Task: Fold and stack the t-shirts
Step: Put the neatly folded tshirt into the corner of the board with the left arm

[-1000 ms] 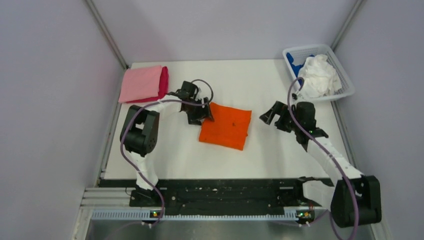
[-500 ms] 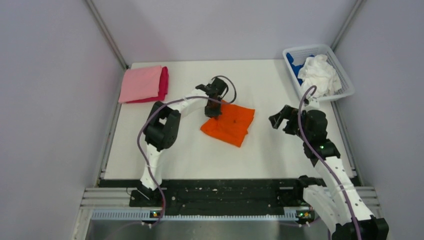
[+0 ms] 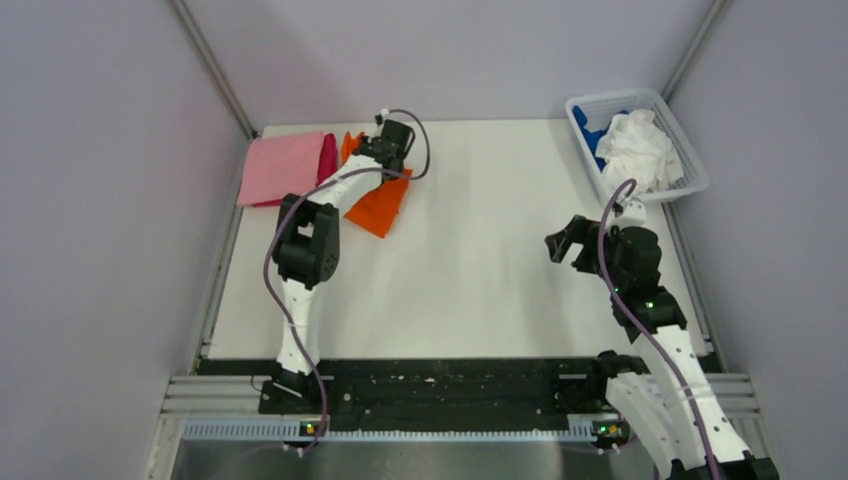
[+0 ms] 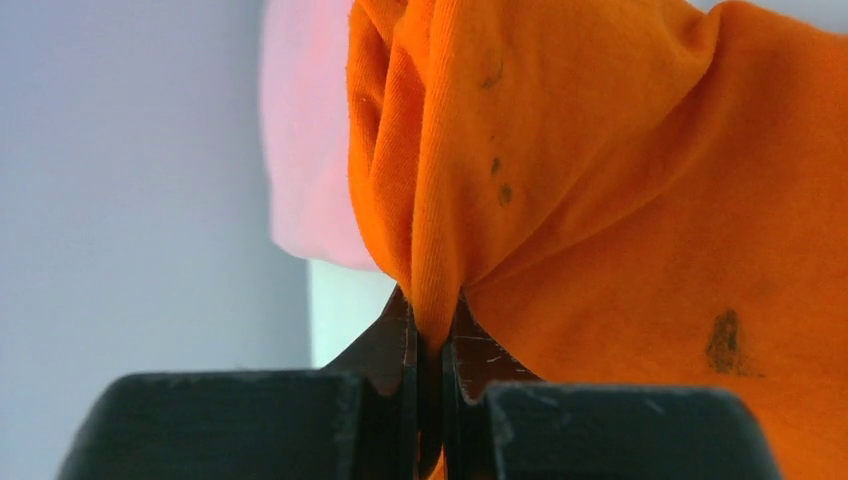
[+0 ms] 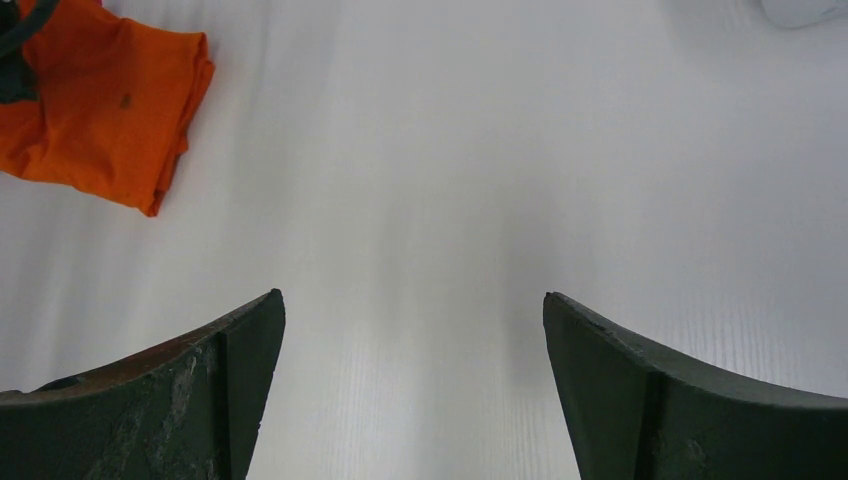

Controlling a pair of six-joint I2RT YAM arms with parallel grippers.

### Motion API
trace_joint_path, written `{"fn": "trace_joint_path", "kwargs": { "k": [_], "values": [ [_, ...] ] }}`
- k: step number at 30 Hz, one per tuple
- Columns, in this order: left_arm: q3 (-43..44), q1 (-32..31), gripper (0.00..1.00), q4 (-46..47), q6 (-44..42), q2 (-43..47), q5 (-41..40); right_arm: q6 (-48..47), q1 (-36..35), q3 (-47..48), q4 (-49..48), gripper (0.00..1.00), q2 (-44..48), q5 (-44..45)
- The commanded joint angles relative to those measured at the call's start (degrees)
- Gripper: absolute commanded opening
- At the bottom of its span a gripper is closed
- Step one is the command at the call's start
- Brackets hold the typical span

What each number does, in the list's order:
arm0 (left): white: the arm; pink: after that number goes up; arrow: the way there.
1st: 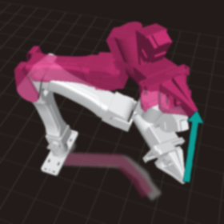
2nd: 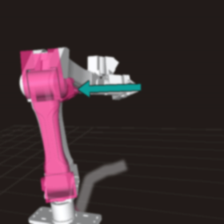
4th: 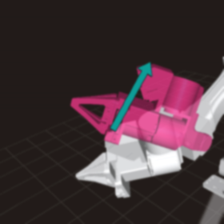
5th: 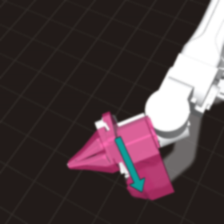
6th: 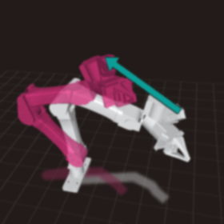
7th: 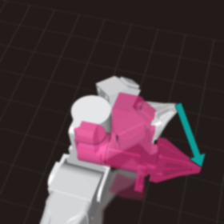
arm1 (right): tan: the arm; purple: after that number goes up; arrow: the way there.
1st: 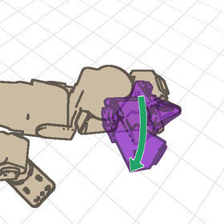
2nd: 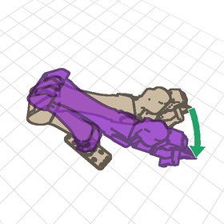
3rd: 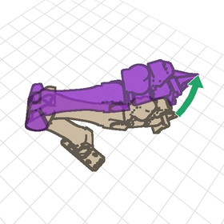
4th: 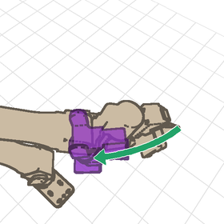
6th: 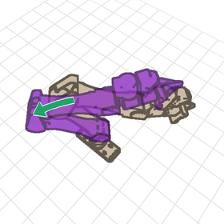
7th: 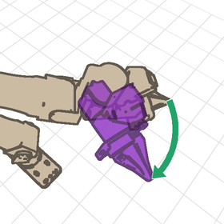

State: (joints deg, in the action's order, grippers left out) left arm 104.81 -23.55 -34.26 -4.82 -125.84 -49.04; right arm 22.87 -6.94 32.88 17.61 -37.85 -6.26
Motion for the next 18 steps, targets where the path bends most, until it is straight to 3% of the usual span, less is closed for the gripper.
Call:
{"fn": "trace_joint_path", "kwargs": {
  "k": [1, 8, 18],
  "values": [
    [1.7, 4.1, 0.00, 13.2, -18.1, 4.4, -8.0, -1.4, 0.1, 0.3, 0.3, 0.99, 0.1, 2.6],
    [4.9, 9.6, 0.00, 12.6, -21.3, 9.3, 0.3, -1.2, 0.2, -0.8, 0.1, 0.99, -0.3, 2.3],
    [11.6, 12.5, 0.00, 7.7, -16.6, 13.2, 12.8, -1.1, 0.1, -0.6, 0.4, 0.99, -0.2, 4.1]
  ]
}}
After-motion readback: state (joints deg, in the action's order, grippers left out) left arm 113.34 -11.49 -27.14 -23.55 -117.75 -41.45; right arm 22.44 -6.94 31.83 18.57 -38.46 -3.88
